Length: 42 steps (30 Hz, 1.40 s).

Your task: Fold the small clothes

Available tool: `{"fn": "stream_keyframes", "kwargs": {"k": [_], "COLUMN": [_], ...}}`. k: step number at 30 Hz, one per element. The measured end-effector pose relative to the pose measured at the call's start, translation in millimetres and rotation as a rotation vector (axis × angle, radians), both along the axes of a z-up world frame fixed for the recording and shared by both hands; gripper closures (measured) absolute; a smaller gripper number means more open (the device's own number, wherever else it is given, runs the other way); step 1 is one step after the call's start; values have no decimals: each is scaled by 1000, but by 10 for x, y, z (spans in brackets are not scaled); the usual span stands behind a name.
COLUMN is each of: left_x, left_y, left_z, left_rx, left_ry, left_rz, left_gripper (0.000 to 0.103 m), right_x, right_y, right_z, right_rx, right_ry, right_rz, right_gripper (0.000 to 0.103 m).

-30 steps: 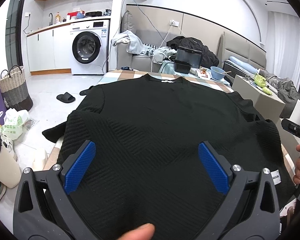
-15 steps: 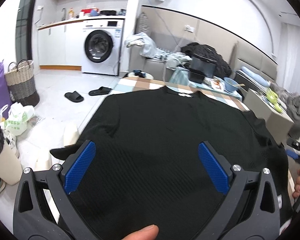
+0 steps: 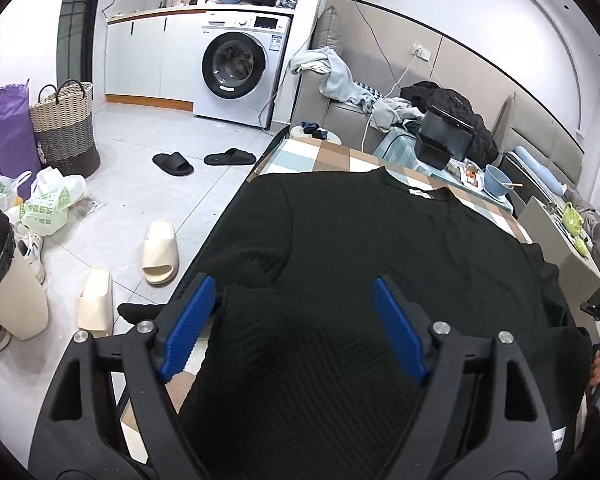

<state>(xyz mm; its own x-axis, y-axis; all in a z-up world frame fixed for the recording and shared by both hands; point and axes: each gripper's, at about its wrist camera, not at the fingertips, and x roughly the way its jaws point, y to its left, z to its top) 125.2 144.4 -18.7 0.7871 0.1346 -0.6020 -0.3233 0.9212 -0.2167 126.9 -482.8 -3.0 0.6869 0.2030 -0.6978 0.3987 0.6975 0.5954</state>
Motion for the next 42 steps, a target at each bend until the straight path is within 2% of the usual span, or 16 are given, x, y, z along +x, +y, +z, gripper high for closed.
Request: {"fn": "stream_keyframes", "kwargs": {"k": [5, 7, 9, 12, 14, 18, 20, 23, 30, 34, 38, 40, 42], "left_x": [143, 195, 251, 300, 337, 391, 403, 433, 326, 285, 278, 258, 224], "left_y": [-20, -112, -146, -214, -241, -270, -290, -307, -276, -228, -214, -195, -148], "left_z": [-82, -98, -104, -93, -108, -142, -143, -143, -144, -141, -142, -138, -143], "left_rx": [9, 13, 20, 16, 20, 7, 7, 9, 10, 0, 3, 5, 2], "left_ry": [13, 23, 24, 22, 24, 29, 29, 27, 20, 13, 10, 8, 9], "left_rz": [-16, -16, -14, -27, -30, -33, -35, -44, -50, -47, -45, -40, -24], "left_gripper": [24, 24, 24, 24, 24, 24, 24, 24, 24, 24, 24, 24, 24], "right_x": [188, 283, 353, 437, 493, 520, 514, 557, 509, 571, 706, 762, 815], "right_y": [-71, -83, -89, -135, -162, -211, -224, -190, 21, 362, 1047, 1390, 1711], "right_z": [-33, -31, -39, -53, -63, -149, -164, -115, 186, 561, 880, 907, 822], "right_rx": [-48, -81, -119, -163, -186, -239, -243, -281, -274, -234, -189, -155, -133], "right_ry": [13, 29, 50, 78, 81, 134, 121, 89, -53, -189, -314, -329, -296], "right_rz": [-22, -30, -45, -57, -49, -60, -65, -50, 1, 120, 373, 486, 578], "right_gripper": [27, 34, 48, 61, 64, 78, 80, 94, 95, 95, 95, 95, 93]}}
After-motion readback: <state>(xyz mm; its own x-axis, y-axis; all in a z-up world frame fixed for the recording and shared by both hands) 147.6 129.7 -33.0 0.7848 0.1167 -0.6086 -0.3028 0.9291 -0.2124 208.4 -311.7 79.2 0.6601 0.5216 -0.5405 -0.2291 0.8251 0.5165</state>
